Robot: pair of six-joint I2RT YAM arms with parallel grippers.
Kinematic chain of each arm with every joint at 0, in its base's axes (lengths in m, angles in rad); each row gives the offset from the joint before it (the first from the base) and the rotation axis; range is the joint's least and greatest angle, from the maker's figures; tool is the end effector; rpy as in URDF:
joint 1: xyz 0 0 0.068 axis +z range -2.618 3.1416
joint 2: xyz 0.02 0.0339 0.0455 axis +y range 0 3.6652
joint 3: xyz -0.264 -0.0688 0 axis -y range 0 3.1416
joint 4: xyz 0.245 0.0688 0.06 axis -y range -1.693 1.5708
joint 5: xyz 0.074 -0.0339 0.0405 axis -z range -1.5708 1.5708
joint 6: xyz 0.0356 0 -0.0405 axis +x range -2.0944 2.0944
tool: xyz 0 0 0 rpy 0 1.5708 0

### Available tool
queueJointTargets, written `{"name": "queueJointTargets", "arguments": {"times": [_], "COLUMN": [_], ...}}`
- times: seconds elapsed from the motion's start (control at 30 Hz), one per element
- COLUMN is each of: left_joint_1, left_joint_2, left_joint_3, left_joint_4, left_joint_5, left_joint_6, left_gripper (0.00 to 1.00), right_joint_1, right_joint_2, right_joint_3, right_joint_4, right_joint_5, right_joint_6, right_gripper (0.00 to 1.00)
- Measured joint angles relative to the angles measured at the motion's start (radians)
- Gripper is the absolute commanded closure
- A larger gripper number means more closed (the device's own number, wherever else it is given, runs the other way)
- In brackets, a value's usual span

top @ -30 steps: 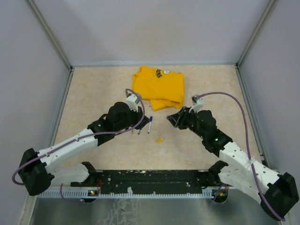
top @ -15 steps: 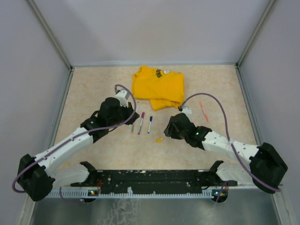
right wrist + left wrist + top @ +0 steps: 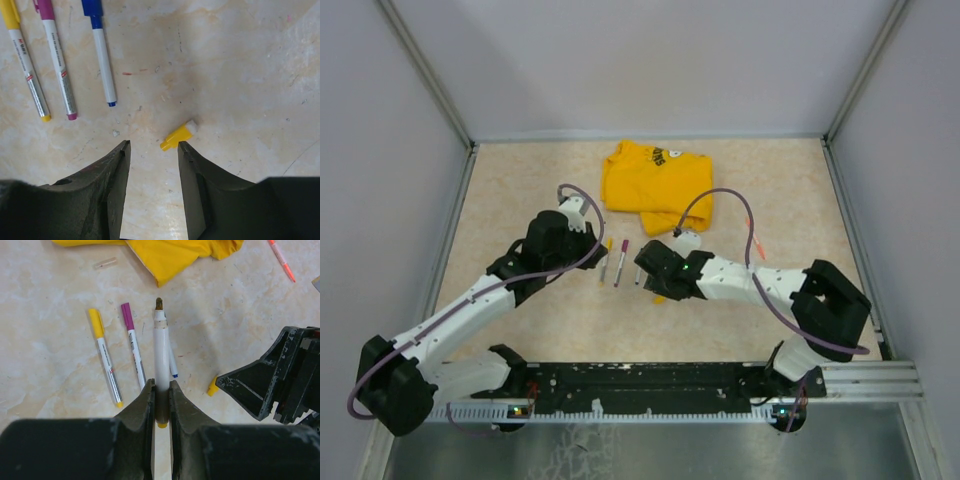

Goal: Insert the pens into the pen caps
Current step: Insert the pen cap onto the pen.

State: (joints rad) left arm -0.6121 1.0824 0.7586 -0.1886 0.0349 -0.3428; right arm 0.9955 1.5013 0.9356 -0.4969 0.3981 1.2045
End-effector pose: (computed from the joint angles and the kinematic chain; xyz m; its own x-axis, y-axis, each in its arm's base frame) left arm 0.1982 -0.1406 0.2718 -0.5793 -0.0037 -0.8151 0.4294 0.8486 -0.3091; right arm 0.1708 0.2380 0.2029 -0.7965 0.3535 -0.4905 0.2035 0.9207 0.3330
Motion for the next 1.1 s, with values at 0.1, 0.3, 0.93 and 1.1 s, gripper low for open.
{"name": "queueJointTargets", "arguments": {"times": [0.1, 0.3, 0.93, 1.1], "left_joint_1": [0.002, 0.002, 0.002, 0.002], "left_joint_2": [-0.008, -0.008, -0.01, -0.01], "left_joint_3": [-0.019, -0.024, -0.025, -0.025], "left_joint_4": [-0.004, -0.006, -0.006, -0.006], "left_joint_5": [0.001, 0.001, 0.0, 0.0], "left_joint_6": [0.001, 0.001, 0.001, 0.001], "left_gripper": [1.0, 1.0, 1.0, 1.0], "right_joint_1": [0.008, 0.024, 0.025, 0.025], "right_joint_2": [0.054, 0.129, 0.228, 0.228], "right_joint_3": [0.046, 0.097, 0.114, 0.111], "right_joint_4": [-0.064, -0.149, -0.181, -0.177], "right_joint_5": [0.008, 0.009, 0.019, 0.033], "right_joint_6": [0.053, 0.121, 0.168, 0.165], "right_gripper": [0.56, 0.56, 0.74, 0.79]}}
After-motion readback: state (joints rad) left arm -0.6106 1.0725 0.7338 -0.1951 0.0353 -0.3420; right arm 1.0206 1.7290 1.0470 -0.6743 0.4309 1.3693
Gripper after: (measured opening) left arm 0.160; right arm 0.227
